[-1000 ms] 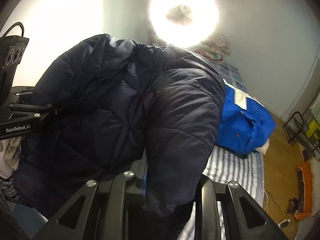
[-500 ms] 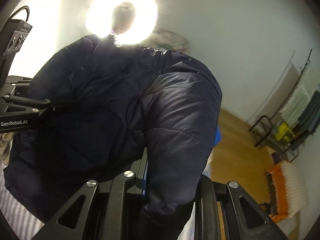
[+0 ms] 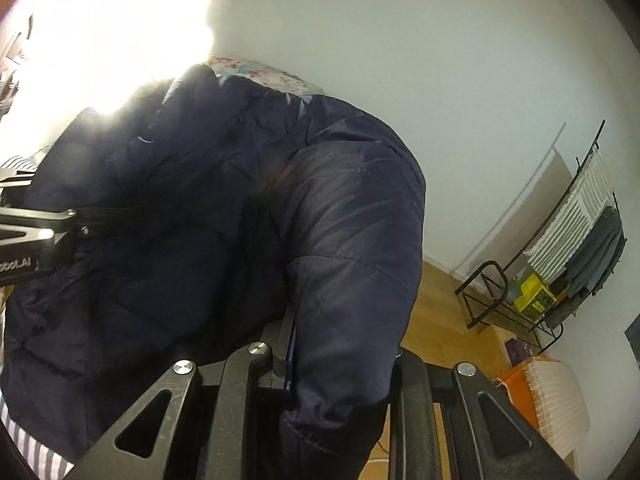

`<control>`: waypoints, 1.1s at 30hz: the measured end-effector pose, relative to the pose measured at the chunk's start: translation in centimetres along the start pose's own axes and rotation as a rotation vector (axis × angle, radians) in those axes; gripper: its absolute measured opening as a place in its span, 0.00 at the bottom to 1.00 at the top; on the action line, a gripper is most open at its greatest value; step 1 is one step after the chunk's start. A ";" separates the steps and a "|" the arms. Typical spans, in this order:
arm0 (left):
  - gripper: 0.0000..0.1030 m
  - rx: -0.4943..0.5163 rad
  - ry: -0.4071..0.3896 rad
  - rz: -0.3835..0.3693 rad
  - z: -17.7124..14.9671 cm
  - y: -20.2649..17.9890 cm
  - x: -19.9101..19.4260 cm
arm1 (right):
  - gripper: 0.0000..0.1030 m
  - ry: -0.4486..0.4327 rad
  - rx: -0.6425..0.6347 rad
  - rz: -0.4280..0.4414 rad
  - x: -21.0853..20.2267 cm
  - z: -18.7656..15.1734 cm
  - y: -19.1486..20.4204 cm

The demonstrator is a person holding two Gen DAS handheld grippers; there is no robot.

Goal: Fold large clothes

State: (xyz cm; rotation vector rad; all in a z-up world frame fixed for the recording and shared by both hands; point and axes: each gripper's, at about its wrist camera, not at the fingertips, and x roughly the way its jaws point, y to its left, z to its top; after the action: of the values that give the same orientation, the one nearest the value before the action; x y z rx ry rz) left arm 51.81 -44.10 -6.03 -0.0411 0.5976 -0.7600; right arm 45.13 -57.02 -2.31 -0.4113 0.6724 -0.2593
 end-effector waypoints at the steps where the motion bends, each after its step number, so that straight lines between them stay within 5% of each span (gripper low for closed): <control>1: 0.25 -0.007 0.004 0.006 0.1 0.2 0.7 | 0.20 -0.001 0.007 0.000 0.9 0.2 0.0; 6: 0.27 -0.035 0.059 0.062 -0.1 2.3 4.8 | 0.20 0.028 0.034 0.034 5.1 0.7 1.2; 9: 0.40 -0.128 0.219 0.118 -1.0 4.9 8.7 | 0.29 0.121 0.100 0.092 8.5 -0.1 0.5; 11: 0.55 -0.193 0.210 0.113 -1.4 6.2 8.7 | 0.59 0.189 0.153 0.072 10.4 -1.0 -0.7; 13: 0.62 -0.197 0.192 0.125 -1.4 6.7 8.1 | 0.78 0.191 0.192 -0.004 10.2 -1.7 -2.1; 19: 0.67 -0.132 0.180 0.198 -1.1 5.9 5.7 | 0.79 0.157 0.315 -0.026 9.2 -3.3 -6.8; 33: 0.67 0.048 0.071 0.214 -0.7 -0.7 -10.9 | 0.78 0.116 0.281 0.010 -1.6 -3.7 -3.6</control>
State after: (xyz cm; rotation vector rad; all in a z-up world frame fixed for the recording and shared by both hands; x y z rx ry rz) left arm 44.77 -37.33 -0.99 0.0934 0.6397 -0.5699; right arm 41.12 -60.72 -2.41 -0.1245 0.7394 -0.3643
